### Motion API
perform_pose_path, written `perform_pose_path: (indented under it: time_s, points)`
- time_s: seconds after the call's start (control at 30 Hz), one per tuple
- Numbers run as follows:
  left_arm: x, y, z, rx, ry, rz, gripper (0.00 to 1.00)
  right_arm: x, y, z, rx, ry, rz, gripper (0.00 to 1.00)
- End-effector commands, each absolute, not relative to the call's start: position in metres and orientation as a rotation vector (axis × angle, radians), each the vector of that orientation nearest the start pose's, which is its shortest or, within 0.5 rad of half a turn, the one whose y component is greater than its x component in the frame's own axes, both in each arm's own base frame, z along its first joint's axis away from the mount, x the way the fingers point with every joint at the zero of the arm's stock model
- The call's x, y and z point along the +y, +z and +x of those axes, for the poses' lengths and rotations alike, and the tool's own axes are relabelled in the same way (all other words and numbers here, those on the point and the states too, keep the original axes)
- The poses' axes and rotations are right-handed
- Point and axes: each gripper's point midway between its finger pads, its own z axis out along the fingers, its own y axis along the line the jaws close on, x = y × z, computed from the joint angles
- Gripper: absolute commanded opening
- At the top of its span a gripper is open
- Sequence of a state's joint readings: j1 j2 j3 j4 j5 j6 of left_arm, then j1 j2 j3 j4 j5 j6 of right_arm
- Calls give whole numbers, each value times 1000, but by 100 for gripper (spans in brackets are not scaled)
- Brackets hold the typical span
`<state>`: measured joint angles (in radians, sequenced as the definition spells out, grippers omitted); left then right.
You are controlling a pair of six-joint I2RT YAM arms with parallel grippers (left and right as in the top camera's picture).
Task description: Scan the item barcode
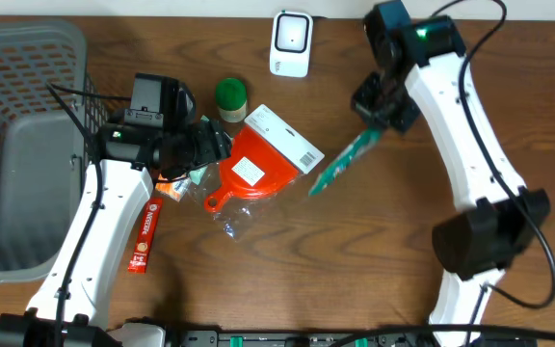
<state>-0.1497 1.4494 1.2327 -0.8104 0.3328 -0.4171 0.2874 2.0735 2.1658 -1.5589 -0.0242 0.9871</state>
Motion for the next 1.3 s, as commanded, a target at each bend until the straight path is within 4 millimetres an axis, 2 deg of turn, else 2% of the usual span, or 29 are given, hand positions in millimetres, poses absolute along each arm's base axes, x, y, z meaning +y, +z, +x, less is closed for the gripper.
perform_pose_path:
  time_s: [0.0, 0.17, 0.3, 0.5, 0.6, 0.63, 0.83, 0.93, 1.0, 1.1, 1.2, 1.27]
  points:
    - [-107, 176, 349, 2644, -608, -217, 80, 110, 192, 418, 2825, 196, 1091, 2]
    - [-110, 175, 348, 2647, -611, -204, 80, 112, 187, 442, 2799, 249, 1102, 2]
    - [-120, 175, 345, 2654, -619, -168, 80, 122, 183, 458, 2780, 335, 1084, 2]
    - [-129, 175, 345, 2645, -561, -106, 81, 120, 181, 455, 2793, 306, 1082, 2]
    - [-139, 175, 348, 2624, -552, -10, 81, 119, 181, 457, 2786, 312, 1081, 2]
    - [-143, 174, 349, 2622, -552, 19, 86, 120, 182, 459, 2777, 321, 1078, 2]
    - [-165, 150, 351, 2663, -549, 137, 90, 125, 183, 463, 2770, 361, 1063, 2]
    - [-181, 133, 352, 2672, -545, 290, 90, 125, 183, 462, 2781, 353, 1050, 2]
    - [-198, 127, 348, 2653, -603, 434, 90, 124, 183, 461, 2789, 348, 1035, 2]
    - [-218, 133, 351, 2580, -713, 526, 90, 119, 181, 457, 2809, 323, 1025, 2]
    - [-232, 150, 359, 2474, -788, 571, 90, 114, 181, 455, 2825, 306, 1004, 2]
    - [-243, 159, 358, 2396, -823, 674, 90, 110, 180, 454, 2832, 299, 993, 2]
